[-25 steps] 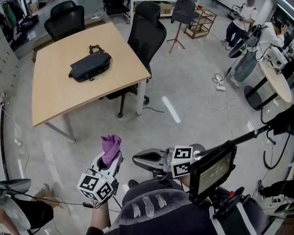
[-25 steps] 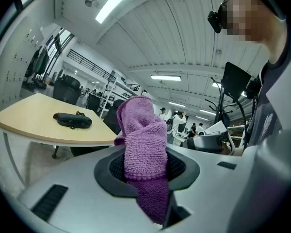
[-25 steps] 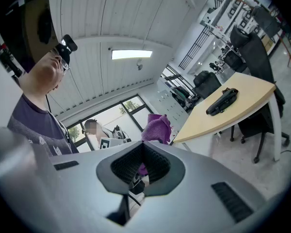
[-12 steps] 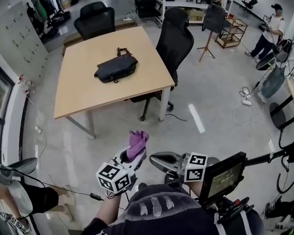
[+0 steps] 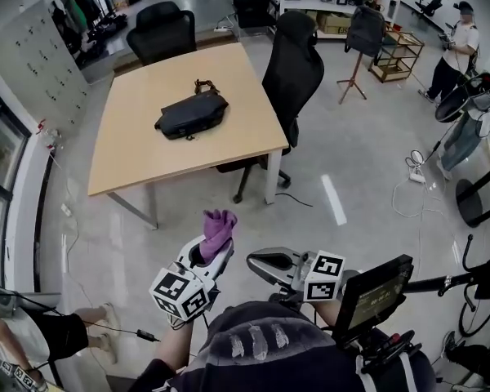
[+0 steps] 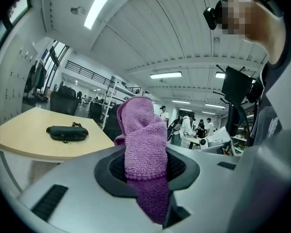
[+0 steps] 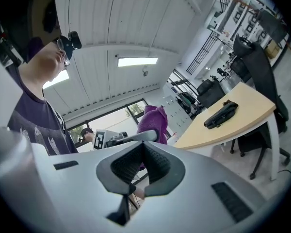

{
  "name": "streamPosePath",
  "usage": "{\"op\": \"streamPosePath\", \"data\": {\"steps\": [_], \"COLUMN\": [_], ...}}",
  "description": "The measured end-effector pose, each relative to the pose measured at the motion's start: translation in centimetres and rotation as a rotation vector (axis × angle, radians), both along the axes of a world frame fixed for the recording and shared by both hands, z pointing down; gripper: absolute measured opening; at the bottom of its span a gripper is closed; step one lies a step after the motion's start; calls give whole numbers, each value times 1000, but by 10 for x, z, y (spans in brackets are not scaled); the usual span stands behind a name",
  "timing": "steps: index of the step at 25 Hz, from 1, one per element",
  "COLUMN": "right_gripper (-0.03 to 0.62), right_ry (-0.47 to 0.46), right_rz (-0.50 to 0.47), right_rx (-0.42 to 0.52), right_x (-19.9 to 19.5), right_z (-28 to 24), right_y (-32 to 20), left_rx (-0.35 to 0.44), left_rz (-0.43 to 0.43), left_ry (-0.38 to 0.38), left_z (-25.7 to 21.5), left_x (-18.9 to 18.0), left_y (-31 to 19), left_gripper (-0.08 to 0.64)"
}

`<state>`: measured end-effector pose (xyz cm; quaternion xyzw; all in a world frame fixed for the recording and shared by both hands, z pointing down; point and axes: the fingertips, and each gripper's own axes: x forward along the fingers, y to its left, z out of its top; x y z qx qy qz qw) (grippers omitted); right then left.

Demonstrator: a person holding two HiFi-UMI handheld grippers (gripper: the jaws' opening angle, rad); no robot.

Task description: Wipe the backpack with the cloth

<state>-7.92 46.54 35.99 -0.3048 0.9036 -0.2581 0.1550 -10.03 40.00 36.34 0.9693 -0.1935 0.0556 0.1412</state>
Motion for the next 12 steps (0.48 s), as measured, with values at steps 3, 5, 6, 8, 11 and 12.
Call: {"op": "streamPosePath", "data": {"steps": [3, 5, 6, 8, 11, 12], "right_gripper": [3, 3, 3, 3, 3, 3], "right_ry": [3, 8, 8, 8, 16, 25], "right_rz": [-22, -42, -50, -59, -59, -57], "right_rx": [-10, -23, -27, -27, -17, -16], "right_x": [7, 13, 14, 12, -3, -8], "right_z": [2, 5, 6, 5, 3, 3], "right_y": [-13, -19, -24, -36, -66, -77], "left_rx": [-8, -11, -12, -17, -27, -31], "left_rz": [-48, -91, -109, -132, -156, -164], "left_ry": [7, -2, -10, -23, -30, -28], "left_z": [0, 3, 4, 7, 14, 15], "left_x": [-3, -5, -7, -16, -37, -43], "left_y": [-18, -26, -32, -44, -73, -84], "left_gripper": [120, 120, 120, 120, 120, 120]}}
